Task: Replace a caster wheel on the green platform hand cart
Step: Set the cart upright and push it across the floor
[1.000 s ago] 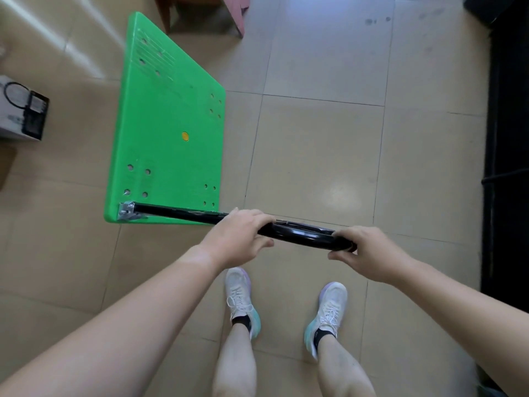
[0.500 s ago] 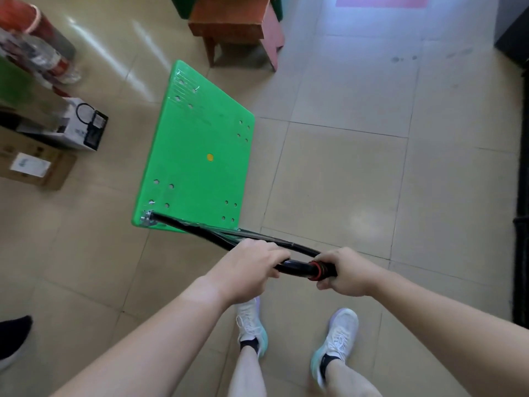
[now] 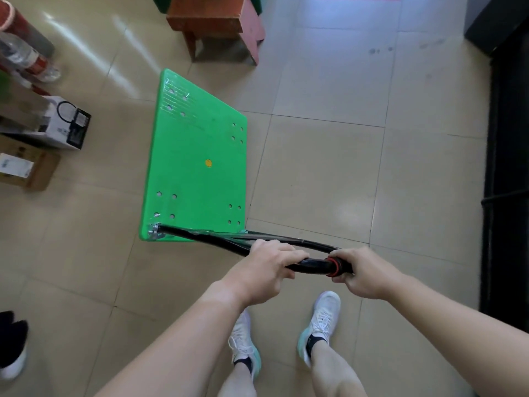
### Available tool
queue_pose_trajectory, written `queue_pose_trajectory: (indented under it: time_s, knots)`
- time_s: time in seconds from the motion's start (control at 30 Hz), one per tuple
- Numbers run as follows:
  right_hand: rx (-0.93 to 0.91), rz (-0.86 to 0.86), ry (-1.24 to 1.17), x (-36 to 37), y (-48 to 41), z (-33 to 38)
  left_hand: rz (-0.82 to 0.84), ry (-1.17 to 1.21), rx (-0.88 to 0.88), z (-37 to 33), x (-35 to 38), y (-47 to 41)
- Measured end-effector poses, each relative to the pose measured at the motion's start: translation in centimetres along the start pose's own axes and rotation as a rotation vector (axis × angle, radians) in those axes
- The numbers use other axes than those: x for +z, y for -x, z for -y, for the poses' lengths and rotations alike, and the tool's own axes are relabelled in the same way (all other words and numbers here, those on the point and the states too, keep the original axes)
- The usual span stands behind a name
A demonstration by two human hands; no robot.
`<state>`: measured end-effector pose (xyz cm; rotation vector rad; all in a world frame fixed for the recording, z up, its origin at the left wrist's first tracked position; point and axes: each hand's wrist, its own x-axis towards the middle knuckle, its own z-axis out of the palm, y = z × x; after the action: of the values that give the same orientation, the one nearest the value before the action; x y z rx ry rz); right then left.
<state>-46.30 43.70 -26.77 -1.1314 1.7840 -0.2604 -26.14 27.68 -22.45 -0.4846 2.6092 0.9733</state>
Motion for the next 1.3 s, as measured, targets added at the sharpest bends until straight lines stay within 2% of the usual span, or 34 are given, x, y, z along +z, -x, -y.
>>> queue_pose_trajectory:
  time_s: [0.27, 0.5, 0.6, 0.7, 0.9, 1.07, 1.3]
  knots:
    - [0.044, 0.042, 0.053, 0.7, 6.0, 3.5, 0.033, 0.043, 0.004, -3.0, -0.3, 5.6]
    - [0.062, 0.027, 0.101, 5.2, 9.3, 9.7, 0.051, -0.067, 0.002, -3.4, -1.5, 13.3]
    - [0.109, -0.001, 0.073, 6.7, 10.5, 11.8, 0.043, -0.073, 0.012, -2.5, -2.2, 16.9]
    - [0.070, 0.025, 0.099, 8.1, 11.5, 13.7, 0.015, -0.040, 0.004, -0.9, -2.8, 20.0]
    - [0.081, -0.061, 0.021, 9.4, 9.7, 16.7, -0.047, 0.034, -0.014, 3.5, -5.1, 24.0]
    - [0.029, -0.086, 0.016, 10.0, 7.8, 19.6, -0.135, 0.096, -0.045, 7.3, -6.5, 25.9]
    - [-0.013, -0.236, 0.099, 8.7, 6.2, 22.1, -0.172, 0.182, -0.032, 9.8, -8.2, 26.1]
